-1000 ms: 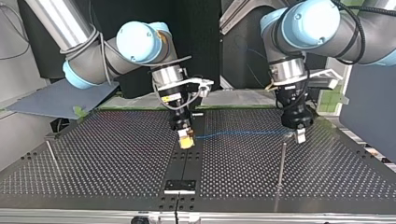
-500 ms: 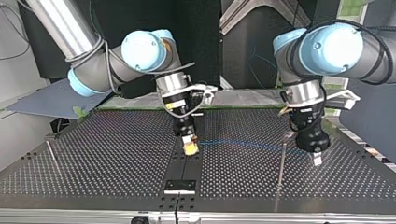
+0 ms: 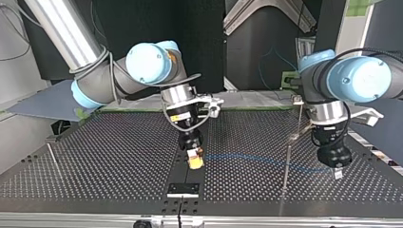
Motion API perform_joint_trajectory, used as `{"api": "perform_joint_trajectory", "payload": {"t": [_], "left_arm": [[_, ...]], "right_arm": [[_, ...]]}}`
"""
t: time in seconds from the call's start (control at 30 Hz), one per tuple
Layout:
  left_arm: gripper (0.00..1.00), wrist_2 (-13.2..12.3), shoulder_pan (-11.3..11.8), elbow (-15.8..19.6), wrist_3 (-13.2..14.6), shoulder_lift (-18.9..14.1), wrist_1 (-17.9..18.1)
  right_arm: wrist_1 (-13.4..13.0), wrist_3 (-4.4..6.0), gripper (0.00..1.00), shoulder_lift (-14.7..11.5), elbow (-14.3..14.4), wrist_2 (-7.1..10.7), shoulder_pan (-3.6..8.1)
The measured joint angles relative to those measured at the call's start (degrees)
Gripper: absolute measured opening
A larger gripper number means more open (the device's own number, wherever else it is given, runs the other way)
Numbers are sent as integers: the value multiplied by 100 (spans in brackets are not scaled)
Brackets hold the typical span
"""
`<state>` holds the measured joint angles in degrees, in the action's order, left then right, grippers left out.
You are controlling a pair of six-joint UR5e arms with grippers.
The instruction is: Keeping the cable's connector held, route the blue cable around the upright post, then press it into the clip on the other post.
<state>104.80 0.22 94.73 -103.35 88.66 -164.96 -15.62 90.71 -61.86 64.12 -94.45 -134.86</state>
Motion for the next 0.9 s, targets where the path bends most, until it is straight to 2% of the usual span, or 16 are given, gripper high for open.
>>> {"api": "perform_joint_trajectory", "payload": {"t": [0.13,0.43,0.9], "left_arm": [[0,-247,199,-54,5,186,3],[0,-697,264,-95,3,477,82],[0,-855,279,-99,-2,878,159]], "right_arm": [[0,1,0,92,-56,17,6],[-18,0,0,296,-124,39,17],[-20,-27,0,432,-140,40,109]]}}
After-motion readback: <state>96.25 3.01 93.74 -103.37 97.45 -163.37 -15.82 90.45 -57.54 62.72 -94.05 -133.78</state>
